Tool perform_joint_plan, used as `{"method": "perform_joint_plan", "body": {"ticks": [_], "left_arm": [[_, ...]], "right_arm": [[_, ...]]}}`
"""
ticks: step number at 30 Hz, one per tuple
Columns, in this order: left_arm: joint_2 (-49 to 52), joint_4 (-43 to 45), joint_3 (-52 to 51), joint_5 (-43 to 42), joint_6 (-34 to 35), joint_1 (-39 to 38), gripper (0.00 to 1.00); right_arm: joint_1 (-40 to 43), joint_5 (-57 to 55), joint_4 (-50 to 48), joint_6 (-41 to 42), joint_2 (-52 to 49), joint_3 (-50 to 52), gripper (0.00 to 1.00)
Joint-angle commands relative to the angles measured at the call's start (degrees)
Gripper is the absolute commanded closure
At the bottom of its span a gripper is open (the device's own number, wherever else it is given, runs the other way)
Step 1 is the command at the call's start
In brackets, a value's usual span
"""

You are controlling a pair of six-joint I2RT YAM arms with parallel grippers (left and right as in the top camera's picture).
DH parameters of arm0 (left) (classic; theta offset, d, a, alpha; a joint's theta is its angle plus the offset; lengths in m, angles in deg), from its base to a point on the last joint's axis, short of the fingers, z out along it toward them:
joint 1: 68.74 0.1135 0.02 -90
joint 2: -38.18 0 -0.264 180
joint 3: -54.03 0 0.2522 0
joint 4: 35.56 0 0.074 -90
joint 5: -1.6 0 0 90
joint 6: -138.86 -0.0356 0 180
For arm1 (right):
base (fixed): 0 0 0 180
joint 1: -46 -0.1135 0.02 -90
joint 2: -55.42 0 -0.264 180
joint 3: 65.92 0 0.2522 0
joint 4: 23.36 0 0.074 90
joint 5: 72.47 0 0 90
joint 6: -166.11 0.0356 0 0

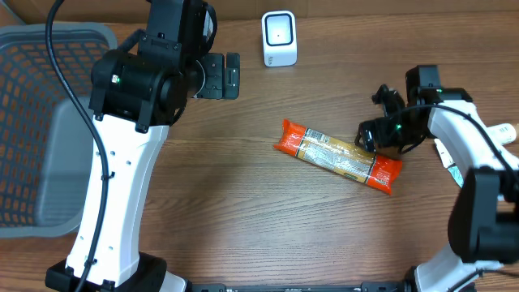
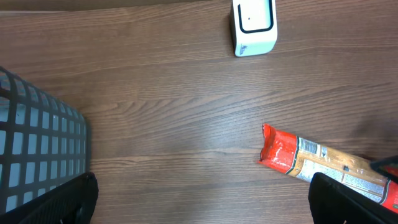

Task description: Scan the item barcode

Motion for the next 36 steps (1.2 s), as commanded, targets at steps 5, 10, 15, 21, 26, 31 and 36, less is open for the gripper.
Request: {"method": "perform_joint_plan", "body": {"ticks": [5, 10, 15, 21, 26, 31, 36], "left_arm": [[0.2, 0.1, 0.2, 0.5, -1.1, 0.2, 0.0], [0.2, 0.1, 0.2, 0.5, -1.1, 0.2, 0.01], [0.2, 0.1, 0.2, 0.5, -1.1, 0.2, 0.0], [0.2, 0.1, 0.2, 0.5, -1.1, 0.2, 0.01], [0.2, 0.1, 0.2, 0.5, -1.1, 0.2, 0.0], [0.2, 0.1, 0.2, 0.5, -1.1, 0.2, 0.0], [0.2, 0.1, 0.2, 0.5, -1.1, 0.2, 0.01]], "right_arm": [[0.1, 1.9, 3.0, -6.7, -6.9, -0.3, 0.12], [0.1, 6.0, 5.9, -6.7, -9.0, -0.2, 0.12], [-0.7, 14.6, 10.0, -6.6, -9.1, 1.6, 0.12], [-4.6, 14.8, 9.2, 0.3, -9.1, 4.5, 0.14], [-9.4, 14.6, 2.6, 11.0, -9.1, 7.4, 0.22], [-13.9, 6.3, -6.1, 23.1, -9.1, 12.3, 0.2], [-16.2, 6.2, -9.6, 25.2, -9.1, 16.3, 0.17]]}}
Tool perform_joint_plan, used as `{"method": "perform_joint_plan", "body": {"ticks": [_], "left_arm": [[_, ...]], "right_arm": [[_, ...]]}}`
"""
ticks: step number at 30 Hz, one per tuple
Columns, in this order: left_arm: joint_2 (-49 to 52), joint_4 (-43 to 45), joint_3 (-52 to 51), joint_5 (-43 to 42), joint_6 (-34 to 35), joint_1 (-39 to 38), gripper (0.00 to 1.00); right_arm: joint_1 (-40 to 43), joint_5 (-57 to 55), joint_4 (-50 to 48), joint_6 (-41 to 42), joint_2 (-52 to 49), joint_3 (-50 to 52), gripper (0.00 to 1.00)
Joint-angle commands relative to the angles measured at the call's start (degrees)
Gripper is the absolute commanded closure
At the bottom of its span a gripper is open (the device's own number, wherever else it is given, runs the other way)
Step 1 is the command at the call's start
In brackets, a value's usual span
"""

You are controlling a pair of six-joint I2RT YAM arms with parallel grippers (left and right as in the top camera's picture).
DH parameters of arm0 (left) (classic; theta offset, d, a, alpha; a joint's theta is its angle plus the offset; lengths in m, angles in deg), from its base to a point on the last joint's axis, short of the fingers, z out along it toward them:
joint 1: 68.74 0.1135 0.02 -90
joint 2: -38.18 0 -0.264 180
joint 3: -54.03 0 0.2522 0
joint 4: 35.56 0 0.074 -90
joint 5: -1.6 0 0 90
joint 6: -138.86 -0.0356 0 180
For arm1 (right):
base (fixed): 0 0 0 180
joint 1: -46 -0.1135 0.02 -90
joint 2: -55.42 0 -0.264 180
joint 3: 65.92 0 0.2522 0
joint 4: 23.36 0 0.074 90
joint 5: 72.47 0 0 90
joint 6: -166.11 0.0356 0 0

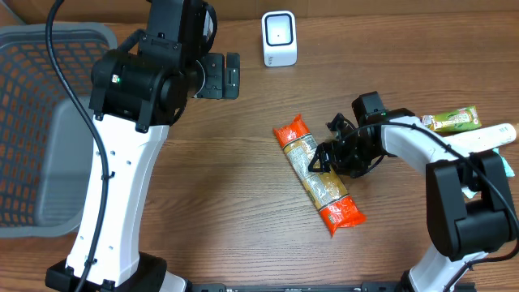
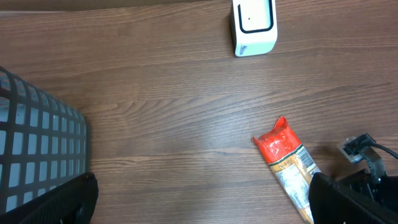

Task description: Scan the item barcode

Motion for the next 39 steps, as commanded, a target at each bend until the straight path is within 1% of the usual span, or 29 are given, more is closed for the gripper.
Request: {"method": "perform_joint_plan", "body": {"ticks": [1, 3, 5, 9, 11, 14, 15, 19, 20, 22, 26, 33, 36, 39], "left_arm": [[0.2, 0.0, 0.2, 0.5, -1.1, 0.2, 0.01], [0.2, 0.0, 0.2, 0.5, -1.1, 0.2, 0.01], [0.2, 0.0, 0.2, 0.5, -1.1, 0.2, 0.0], [0.2, 0.0, 0.2, 0.5, -1.1, 0.2, 0.0], [0.2, 0.0, 0.2, 0.5, -1.1, 0.2, 0.0], [0.2, 0.0, 0.2, 0.5, -1.1, 0.2, 0.0], [0.2, 0.0, 0.2, 0.5, -1.1, 0.2, 0.0], [0.2, 0.0, 0.2, 0.5, -1.1, 0.2, 0.0], [0.2, 0.0, 0.2, 0.5, -1.1, 0.2, 0.0], [0.2, 0.0, 0.2, 0.5, -1.1, 0.2, 0.0], [0.3, 0.0, 0.2, 0.5, -1.1, 0.3, 0.0], [0.3, 0.0, 0.2, 0.5, -1.1, 0.2, 0.0], [0.3, 0.0, 0.2, 0.5, -1.1, 0.2, 0.01], [0.3, 0.0, 0.2, 0.5, -1.1, 0.2, 0.0]], "right_arm": [[-2.2, -9.3, -1.6, 4.4, -6.5, 7.2, 0.17], [-2.7, -7.6, -2.3, 4.5, -6.5, 8.9, 0.14], [-2.8, -7.3, -2.9, 6.5, -6.5, 10.5, 0.11], [-2.8, -6.3, -2.8, 10.6, -6.5, 12.7, 0.09], [-2.8, -6.2, -2.7, 11.5, -6.5, 12.7, 0.1], [-2.8, -6.2, -3.1, 11.9, -6.5, 12.7, 0.13], [-2.8, -6.2, -3.3, 11.9, -6.5, 12.7, 0.18], [-3.3, -6.2, -5.4, 11.9, -6.5, 12.7, 0.48], [-3.4, -6.2, -6.1, 11.8, -6.5, 12.7, 0.58], [-3.6, -6.2, -7.2, 11.8, -6.5, 12.7, 0.75], [-3.5, -6.2, -8.1, 11.4, -6.5, 12.4, 0.96], [-2.3, -6.2, -5.1, 11.4, -5.9, 7.7, 0.96], [-1.8, -6.0, -2.8, 11.4, -3.5, 4.3, 0.96], [-1.8, -1.9, -2.6, 9.5, 0.1, 1.2, 0.96]]}}
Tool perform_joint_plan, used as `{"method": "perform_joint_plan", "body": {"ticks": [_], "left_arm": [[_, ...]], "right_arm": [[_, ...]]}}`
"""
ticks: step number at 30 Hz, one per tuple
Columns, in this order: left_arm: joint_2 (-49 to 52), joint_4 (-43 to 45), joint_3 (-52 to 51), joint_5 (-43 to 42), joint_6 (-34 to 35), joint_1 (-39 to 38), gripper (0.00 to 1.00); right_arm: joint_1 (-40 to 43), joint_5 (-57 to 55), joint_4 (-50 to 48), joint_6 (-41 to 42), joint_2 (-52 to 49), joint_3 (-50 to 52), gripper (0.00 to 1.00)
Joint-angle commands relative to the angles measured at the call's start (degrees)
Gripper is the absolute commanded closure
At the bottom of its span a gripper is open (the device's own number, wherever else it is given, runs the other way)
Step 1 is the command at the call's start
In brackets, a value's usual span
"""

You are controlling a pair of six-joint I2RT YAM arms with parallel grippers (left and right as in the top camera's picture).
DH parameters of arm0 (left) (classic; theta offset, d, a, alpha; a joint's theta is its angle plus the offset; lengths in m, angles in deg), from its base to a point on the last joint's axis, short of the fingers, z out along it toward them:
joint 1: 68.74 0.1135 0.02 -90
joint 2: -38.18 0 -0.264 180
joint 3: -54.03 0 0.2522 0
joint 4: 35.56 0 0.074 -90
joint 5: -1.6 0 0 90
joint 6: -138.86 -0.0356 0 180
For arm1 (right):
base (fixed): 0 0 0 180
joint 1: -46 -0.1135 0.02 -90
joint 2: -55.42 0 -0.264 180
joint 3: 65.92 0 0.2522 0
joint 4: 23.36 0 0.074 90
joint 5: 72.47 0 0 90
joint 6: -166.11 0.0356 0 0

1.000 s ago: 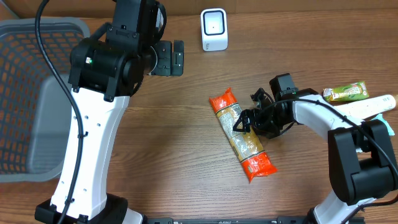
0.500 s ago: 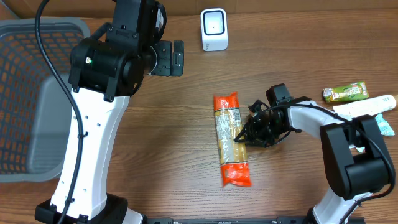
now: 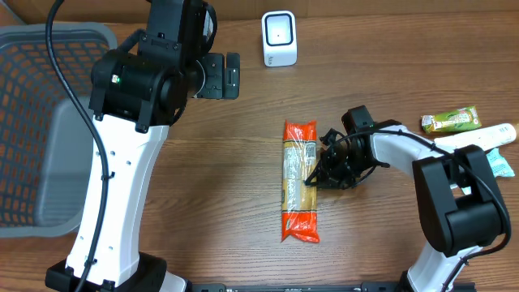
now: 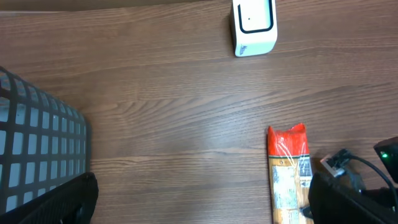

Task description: Scan the item barcode

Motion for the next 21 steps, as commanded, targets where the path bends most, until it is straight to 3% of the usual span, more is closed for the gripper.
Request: {"method": "perform_joint_plan", "body": {"ticks": [1, 7, 21], "left_arm": [[0.3, 0.0, 0.2, 0.5, -1.1, 0.2, 0.01], [0.3, 0.0, 0.2, 0.5, -1.1, 0.1, 0.0], [0.3, 0.0, 0.2, 0.5, -1.1, 0.2, 0.01]], "right_arm": [[0.7, -7.6, -0.6, -1.5, 3.2, -3.1, 0.96], [0.2, 5.6, -7.1, -2.3, 13.8, -5.4, 0.96], [0.2, 15.4, -10.8, -3.3, 28.1, -5.9, 0.96]]}}
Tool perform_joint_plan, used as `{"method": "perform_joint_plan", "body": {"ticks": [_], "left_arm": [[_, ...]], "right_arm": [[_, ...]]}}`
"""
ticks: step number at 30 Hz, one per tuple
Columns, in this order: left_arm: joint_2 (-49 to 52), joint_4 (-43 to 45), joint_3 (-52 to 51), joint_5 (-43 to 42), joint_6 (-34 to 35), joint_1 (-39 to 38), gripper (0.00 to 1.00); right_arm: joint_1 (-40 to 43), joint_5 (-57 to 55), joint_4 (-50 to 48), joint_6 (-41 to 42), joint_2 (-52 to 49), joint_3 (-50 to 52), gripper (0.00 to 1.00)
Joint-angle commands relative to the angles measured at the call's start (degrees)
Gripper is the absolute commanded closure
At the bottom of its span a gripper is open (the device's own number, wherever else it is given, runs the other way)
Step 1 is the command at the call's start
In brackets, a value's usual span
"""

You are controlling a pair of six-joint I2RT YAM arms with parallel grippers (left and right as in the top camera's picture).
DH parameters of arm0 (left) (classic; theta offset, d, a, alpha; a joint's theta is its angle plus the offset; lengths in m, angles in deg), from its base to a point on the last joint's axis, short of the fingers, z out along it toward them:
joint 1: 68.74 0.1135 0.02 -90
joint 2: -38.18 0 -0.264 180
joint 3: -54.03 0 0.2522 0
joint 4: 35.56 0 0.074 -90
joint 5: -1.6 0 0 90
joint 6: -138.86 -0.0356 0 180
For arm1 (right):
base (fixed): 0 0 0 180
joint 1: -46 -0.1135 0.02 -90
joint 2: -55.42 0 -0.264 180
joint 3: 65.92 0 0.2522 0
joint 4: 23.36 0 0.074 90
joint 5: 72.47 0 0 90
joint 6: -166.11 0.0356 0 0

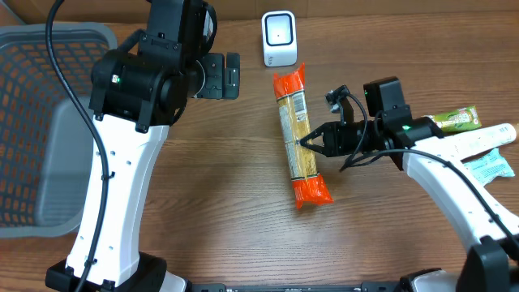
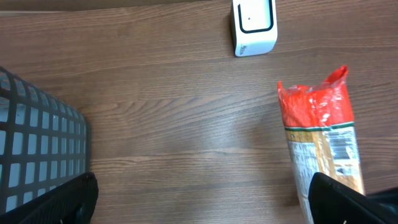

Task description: Scan the item barcode

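The item is a long clear pasta packet (image 1: 298, 138) with orange-red ends. It points away from me, its far end just below the white scanner (image 1: 279, 38). My right gripper (image 1: 312, 140) is shut on the packet's middle from the right, and the packet looks raised off the table. In the left wrist view the packet (image 2: 320, 143) fills the right side and the scanner (image 2: 253, 26) stands at the top. My left gripper (image 1: 223, 75) hangs high at the back left, open and holding nothing, its fingertips (image 2: 68, 202) at the bottom corners.
A grey mesh basket (image 1: 49, 122) takes up the left side and also shows in the left wrist view (image 2: 31, 143). A green bar (image 1: 448, 120), a white tube (image 1: 486, 138) and a pale blue packet (image 1: 491, 166) lie at the far right.
The packet lay lengthwise on the table in front of the middle, with my right gripper against its right side. Now the gripper holds it farther back, its far end near the scanner.
The packet first lay slanted at the centre right with my right gripper at its right end. It then stood at a steeper slant, then lengthwise, the gripper beside it each time. Now it is gripped and sits near the scanner. The left arm stayed still.
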Motion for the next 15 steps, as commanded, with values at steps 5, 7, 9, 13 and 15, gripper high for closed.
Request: {"method": "perform_joint_plan", "body": {"ticks": [5, 7, 9, 13, 15], "left_arm": [[0.3, 0.0, 0.2, 0.5, -1.1, 0.3, 0.0], [0.3, 0.0, 0.2, 0.5, -1.1, 0.3, 0.01], [0.3, 0.0, 0.2, 0.5, -1.1, 0.2, 0.01], [0.3, 0.0, 0.2, 0.5, -1.1, 0.2, 0.0], [0.3, 0.0, 0.2, 0.5, -1.1, 0.2, 0.0]], "right_arm": [[-0.2, 7.0, -1.3, -0.9, 9.2, -5.6, 0.96], [-0.2, 7.0, -1.2, -0.9, 10.7, -6.5, 0.96], [-0.2, 7.0, -1.2, -0.9, 12.1, -7.2, 0.96], [-0.2, 6.9, -1.5, -0.7, 14.2, -7.8, 0.96], [-0.2, 6.5, -2.1, -0.6, 14.9, -7.8, 0.96]]}}
